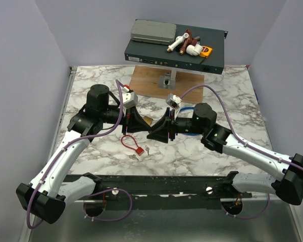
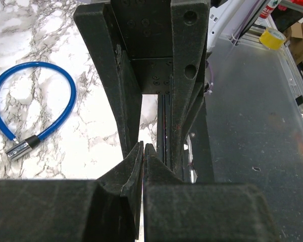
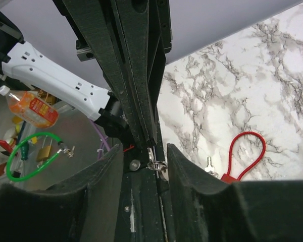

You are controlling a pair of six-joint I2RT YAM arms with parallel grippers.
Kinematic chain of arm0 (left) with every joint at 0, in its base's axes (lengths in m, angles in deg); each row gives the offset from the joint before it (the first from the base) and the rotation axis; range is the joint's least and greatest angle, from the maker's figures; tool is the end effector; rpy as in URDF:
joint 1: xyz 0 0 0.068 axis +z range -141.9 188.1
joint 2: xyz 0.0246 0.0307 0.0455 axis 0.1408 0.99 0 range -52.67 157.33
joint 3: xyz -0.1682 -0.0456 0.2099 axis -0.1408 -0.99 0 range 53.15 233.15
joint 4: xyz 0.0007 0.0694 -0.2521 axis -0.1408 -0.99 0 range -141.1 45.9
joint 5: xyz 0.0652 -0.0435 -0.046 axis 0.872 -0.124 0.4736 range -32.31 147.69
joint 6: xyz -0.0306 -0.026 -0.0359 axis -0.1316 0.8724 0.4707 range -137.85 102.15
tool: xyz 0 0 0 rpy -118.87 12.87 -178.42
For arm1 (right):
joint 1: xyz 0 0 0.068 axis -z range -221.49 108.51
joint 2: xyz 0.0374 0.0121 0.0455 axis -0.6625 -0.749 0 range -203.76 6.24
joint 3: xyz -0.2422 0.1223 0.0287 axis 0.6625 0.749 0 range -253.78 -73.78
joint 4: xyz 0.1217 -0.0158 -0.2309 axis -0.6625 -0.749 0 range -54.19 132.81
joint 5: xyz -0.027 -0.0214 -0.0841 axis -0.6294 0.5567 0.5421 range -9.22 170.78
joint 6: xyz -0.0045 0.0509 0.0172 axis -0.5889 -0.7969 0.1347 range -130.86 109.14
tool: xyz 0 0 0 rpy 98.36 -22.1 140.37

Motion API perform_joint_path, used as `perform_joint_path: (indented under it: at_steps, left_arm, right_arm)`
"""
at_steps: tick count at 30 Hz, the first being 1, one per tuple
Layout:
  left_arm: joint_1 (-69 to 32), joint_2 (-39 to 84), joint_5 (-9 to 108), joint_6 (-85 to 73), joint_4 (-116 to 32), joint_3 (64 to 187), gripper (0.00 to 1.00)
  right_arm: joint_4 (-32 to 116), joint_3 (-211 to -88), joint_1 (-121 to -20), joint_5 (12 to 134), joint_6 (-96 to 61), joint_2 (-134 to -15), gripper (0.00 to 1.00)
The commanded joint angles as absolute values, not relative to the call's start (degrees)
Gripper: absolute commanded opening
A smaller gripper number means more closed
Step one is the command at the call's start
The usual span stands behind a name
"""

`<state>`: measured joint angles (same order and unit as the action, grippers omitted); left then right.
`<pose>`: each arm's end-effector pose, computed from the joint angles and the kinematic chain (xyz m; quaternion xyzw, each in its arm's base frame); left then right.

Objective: Unlock with the key
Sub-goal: Adjust the key.

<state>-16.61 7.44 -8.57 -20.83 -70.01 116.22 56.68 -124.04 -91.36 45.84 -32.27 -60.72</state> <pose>0.1784 -0.1179 0.3805 0.4601 0.6056 -0.5346 0.3683 0.1596 0.2207 0.3385 -0.3704 0.6189 0.5599 0.4078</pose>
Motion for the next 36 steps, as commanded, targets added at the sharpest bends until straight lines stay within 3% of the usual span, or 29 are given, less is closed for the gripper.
perform_joint_path:
  at_steps: [1,5,6,31,33,34,36]
  left_arm:
    - [-16.3,6.3,-9.9,-19.8,-69.0,117.7,0.00]
    - [-16.2,6.2,-9.9,-19.6,-68.9,117.6,0.00]
    - [-16.2,6.2,-9.8,-19.6,-68.9,117.6,0.00]
    - [-15.5,5.8,-9.3,-18.4,-68.7,117.7,0.00]
    - [-15.4,5.8,-8.6,-18.5,-69.2,118.0,0.15]
    - [-15.4,5.8,-8.1,-19.4,-70.0,118.4,0.32]
    - [-15.1,5.8,-6.6,-22.6,-72.5,119.5,0.84]
  right_arm:
    - [59.4,-123.1,-91.0,43.5,-33.5,-60.3,0.37]
    - [59.9,-122.8,-90.8,44.2,-34.3,-60.2,0.04]
    - [60.0,-122.7,-90.6,44.5,-34.4,-60.0,0.01]
    - [57.8,-123.4,-85.8,36.3,-38.6,-58.4,0.01]
    - [56.4,-123.8,-85.7,36.3,-38.3,-58.5,0.01]
    - [55.5,-124.1,-85.6,36.3,-38.0,-58.3,0.01]
    - [53.5,-124.4,-85.3,36.8,-37.7,-58.0,0.01]
